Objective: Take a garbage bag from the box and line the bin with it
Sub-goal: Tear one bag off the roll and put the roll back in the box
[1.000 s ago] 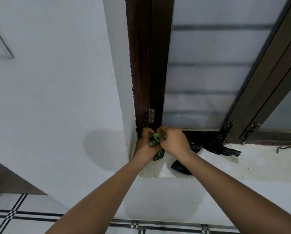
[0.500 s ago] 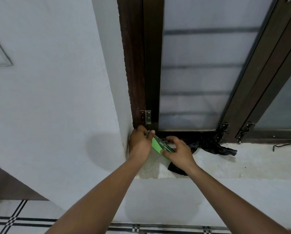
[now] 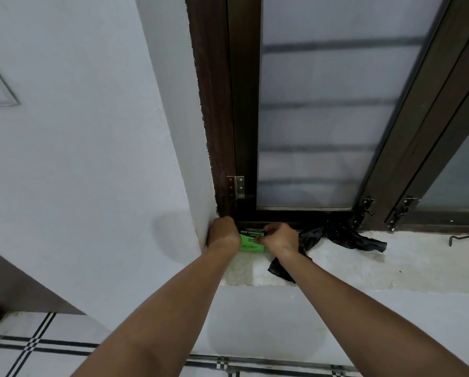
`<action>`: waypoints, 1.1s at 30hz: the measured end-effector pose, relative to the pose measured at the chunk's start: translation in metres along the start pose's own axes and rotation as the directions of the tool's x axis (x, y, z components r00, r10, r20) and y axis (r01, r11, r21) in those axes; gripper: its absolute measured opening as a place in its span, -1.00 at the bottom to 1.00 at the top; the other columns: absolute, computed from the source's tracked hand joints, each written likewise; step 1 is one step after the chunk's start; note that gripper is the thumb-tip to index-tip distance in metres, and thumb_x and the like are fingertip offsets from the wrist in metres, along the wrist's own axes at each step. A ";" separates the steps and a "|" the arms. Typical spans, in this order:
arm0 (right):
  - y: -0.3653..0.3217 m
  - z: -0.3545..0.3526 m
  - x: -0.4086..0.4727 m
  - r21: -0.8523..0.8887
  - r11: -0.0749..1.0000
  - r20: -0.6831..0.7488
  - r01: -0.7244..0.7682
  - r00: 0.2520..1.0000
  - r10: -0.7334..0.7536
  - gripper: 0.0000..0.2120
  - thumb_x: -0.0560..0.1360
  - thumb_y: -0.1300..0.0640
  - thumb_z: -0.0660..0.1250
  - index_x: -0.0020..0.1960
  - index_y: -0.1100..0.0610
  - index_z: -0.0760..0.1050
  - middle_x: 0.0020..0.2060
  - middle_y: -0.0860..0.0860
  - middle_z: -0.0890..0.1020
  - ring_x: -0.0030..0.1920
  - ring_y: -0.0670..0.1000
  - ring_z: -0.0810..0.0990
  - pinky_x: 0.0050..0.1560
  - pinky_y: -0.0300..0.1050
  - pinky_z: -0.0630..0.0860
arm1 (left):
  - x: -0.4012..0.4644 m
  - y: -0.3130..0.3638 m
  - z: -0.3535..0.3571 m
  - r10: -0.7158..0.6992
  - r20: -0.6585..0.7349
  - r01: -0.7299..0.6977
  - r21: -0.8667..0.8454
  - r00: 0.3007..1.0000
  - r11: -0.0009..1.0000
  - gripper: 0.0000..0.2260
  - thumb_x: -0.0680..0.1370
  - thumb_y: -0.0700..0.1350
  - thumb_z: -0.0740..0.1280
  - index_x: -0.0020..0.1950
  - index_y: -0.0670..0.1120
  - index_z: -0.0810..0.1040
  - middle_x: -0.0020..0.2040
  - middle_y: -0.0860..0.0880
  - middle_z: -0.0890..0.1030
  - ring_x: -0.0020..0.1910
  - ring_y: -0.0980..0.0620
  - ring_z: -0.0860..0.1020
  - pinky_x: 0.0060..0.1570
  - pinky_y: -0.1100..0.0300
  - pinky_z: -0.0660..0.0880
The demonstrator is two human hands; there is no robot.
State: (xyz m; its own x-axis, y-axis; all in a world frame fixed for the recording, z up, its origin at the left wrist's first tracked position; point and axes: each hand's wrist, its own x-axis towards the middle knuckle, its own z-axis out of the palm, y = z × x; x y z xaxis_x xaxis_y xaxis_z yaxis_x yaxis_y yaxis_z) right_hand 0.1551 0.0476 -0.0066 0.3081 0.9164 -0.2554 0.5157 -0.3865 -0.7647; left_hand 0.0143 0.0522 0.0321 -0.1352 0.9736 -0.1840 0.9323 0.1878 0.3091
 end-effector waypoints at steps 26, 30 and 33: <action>0.044 -0.106 -0.011 0.136 0.972 0.273 0.190 0.936 -0.221 -0.79 0.44 -0.12 0.53 0.02 -0.07 0.71 -0.12 -0.07 0.77 -0.02 -0.02 0.73 0.14 -0.01 0.63 | -0.049 0.028 0.007 0.183 0.456 0.204 -0.674 0.871 0.710 -0.40 0.39 0.20 0.58 0.32 0.05 0.45 0.17 0.07 0.63 0.13 0.02 0.61 0.02 0.12 0.53; 0.050 -0.119 -0.038 0.333 0.941 0.459 0.068 0.860 -0.224 -0.68 0.47 -0.03 0.54 0.19 -0.01 0.64 0.02 -0.04 0.76 0.07 0.00 0.73 0.09 -0.13 0.63 | -0.047 0.034 0.001 0.059 0.439 0.384 -0.837 0.897 0.390 -0.73 0.52 -0.13 0.50 0.18 -0.13 0.57 0.01 -0.09 0.67 -0.12 0.01 0.61 -0.24 0.14 0.58; 0.062 -0.128 -0.052 0.206 0.978 0.644 0.020 0.750 -0.151 -0.67 0.46 0.16 0.55 0.20 0.02 0.61 0.06 -0.04 0.75 0.10 0.01 0.71 0.11 -0.17 0.62 | -0.051 0.043 -0.012 0.071 0.518 0.520 -0.854 0.852 -0.012 -0.93 0.57 -0.19 0.41 0.01 -0.17 0.58 -0.19 -0.10 0.57 -0.34 0.04 0.49 -0.47 0.26 0.53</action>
State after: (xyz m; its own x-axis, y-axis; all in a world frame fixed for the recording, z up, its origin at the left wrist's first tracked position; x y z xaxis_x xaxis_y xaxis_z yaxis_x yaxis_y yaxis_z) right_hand 0.2739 -0.0376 0.0351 -0.3616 0.8124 -0.4575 0.3460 -0.3387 -0.8749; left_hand 0.0570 0.0120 0.0657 0.1251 0.7759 -0.6184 -0.3682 0.6151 0.6972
